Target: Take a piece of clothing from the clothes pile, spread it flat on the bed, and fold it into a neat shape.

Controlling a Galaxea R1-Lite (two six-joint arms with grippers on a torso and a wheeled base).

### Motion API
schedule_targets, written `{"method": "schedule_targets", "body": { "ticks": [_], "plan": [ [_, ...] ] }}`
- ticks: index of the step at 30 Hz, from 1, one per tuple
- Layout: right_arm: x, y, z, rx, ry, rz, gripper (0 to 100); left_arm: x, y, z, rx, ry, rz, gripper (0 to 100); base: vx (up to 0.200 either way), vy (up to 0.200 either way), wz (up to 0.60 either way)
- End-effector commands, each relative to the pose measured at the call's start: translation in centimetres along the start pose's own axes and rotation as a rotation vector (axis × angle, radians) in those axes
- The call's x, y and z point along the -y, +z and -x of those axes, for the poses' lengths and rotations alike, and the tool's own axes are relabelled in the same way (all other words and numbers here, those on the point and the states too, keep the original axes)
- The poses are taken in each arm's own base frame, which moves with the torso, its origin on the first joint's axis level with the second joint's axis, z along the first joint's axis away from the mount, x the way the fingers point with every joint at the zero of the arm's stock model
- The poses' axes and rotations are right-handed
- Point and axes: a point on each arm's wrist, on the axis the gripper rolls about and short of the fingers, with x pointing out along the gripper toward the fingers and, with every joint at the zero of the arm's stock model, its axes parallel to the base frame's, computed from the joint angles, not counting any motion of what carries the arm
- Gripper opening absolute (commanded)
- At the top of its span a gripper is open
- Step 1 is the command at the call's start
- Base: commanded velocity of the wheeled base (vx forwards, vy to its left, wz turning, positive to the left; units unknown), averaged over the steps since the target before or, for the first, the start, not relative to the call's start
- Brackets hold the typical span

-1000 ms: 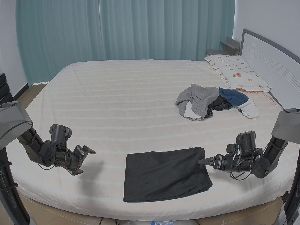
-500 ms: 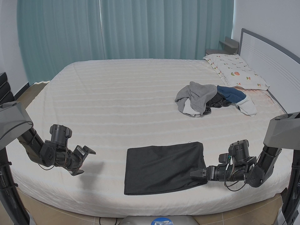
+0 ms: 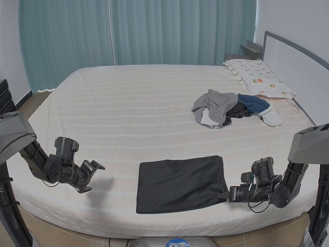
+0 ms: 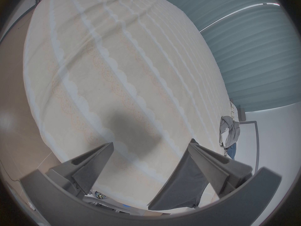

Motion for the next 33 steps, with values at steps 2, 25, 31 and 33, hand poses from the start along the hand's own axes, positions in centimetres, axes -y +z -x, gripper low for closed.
{"method": "schedule_targets", "body": {
  "ticks": [2, 25, 31, 33],
  "plan": [
    [0.6, -0.4, 0.6, -0.008, -0.019, 0.010, 0, 0.0, 0.0, 0.0, 0.000, 0.001, 0.001, 100, 0.000, 0.000, 0.00],
    [2.1, -2.1, 2.5, 0.003, -0.052, 0.068, 0, 0.0, 0.0, 0.0, 0.000, 0.001, 0.001, 100, 0.000, 0.000, 0.00],
    [2.6, -2.7, 2.2, -0.030, -0.066, 0.098, 0, 0.0, 0.0, 0.0, 0.000, 0.001, 0.001, 100, 0.000, 0.000, 0.00],
    [2.7, -2.5, 1.9, -0.006, -0.058, 0.113, 100, 0.0, 0.0, 0.0, 0.000, 0.001, 0.001, 100, 0.000, 0.000, 0.00]
  ]
}}
